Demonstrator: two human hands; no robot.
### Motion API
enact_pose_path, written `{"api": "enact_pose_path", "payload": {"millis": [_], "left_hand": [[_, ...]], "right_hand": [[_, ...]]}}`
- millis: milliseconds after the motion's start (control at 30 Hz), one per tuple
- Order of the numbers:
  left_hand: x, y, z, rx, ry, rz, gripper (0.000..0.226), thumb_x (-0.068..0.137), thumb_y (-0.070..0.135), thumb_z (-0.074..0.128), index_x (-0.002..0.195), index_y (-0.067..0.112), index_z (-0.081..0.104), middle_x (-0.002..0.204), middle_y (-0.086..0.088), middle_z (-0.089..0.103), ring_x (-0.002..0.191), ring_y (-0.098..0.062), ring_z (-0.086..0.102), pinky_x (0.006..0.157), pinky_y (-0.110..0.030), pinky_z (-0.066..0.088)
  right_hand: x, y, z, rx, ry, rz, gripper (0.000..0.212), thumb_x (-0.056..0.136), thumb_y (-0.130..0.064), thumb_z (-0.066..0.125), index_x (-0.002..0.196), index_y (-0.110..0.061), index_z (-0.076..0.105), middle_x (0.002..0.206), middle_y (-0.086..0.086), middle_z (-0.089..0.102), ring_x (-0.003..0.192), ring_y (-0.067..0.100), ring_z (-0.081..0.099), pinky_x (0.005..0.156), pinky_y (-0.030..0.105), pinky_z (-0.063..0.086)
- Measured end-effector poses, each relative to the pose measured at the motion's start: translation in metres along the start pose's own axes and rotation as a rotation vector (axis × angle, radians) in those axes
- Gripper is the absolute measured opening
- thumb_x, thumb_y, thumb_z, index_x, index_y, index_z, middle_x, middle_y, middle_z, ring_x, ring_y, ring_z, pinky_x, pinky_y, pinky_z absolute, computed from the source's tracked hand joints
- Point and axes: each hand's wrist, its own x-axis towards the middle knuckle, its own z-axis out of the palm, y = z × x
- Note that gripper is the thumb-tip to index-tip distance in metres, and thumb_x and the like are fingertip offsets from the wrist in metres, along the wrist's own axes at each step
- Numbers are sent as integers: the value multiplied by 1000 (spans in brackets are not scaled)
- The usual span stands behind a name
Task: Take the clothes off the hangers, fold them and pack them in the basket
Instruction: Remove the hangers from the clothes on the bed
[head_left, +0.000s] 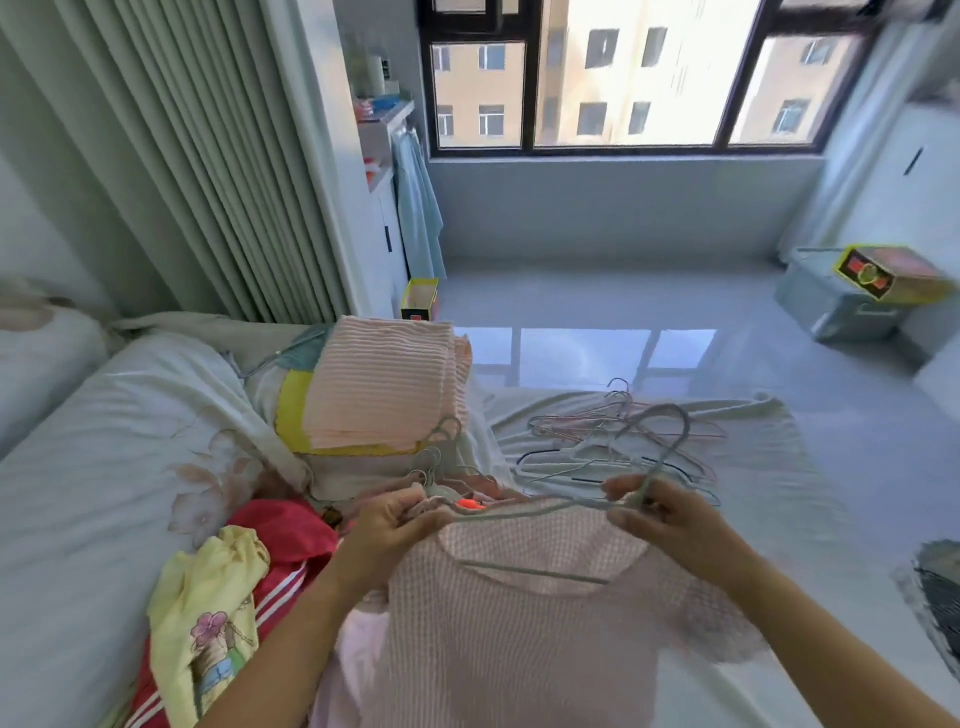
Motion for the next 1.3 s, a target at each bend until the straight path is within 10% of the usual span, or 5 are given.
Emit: {"api": "enact_pose_path", "payload": {"millis": [233, 533, 700, 900, 1300], "left_hand": [[-15, 32, 10, -103, 92, 53, 39, 82, 45, 64, 56, 22, 45, 52, 11, 37, 51, 0, 34, 51, -15, 29], [-14, 2, 6, -107, 332, -104, 36, 93, 14, 54, 57, 15, 48, 44, 12, 39, 46, -1, 33, 46, -16, 28], [-11, -2, 26, -94, 247, -184, 36, 89, 33, 56, 62, 12, 46, 51, 9, 34, 49, -6, 31, 50, -23, 27], [-7, -2, 63, 81, 52, -252, 27, 90, 30, 60, 68, 16, 53, 54, 9, 45, 52, -6, 39, 59, -28, 30], [-21, -7, 7, 692, -315, -400, 27, 81, 17, 60, 58, 21, 44, 62, 6, 48, 58, -9, 46, 52, -24, 31]], "right_hand": [[-17, -30, -28, 25, -221, 22, 17, 83, -17, 68, 74, -31, 73, 65, -2, 66, 56, 7, 57, 62, 18, 46], [-24, -16, -52, 275, -48, 43, 12, 79, -27, 69, 69, -23, 75, 71, -3, 69, 68, 2, 61, 65, 10, 44], [-13, -5, -49, 703, 118, 90, 61, 26, -58, 89, 67, -15, 77, 69, -2, 70, 66, 4, 65, 62, 13, 51], [-2, -37, -46, 507, 173, -40, 11, 85, 0, 59, 84, -3, 70, 65, -14, 69, 66, -6, 61, 63, 4, 44], [15, 0, -63, 983, 382, 36, 31, 53, -40, 78, 77, -20, 76, 55, -6, 54, 46, 3, 43, 40, 12, 32]]}}
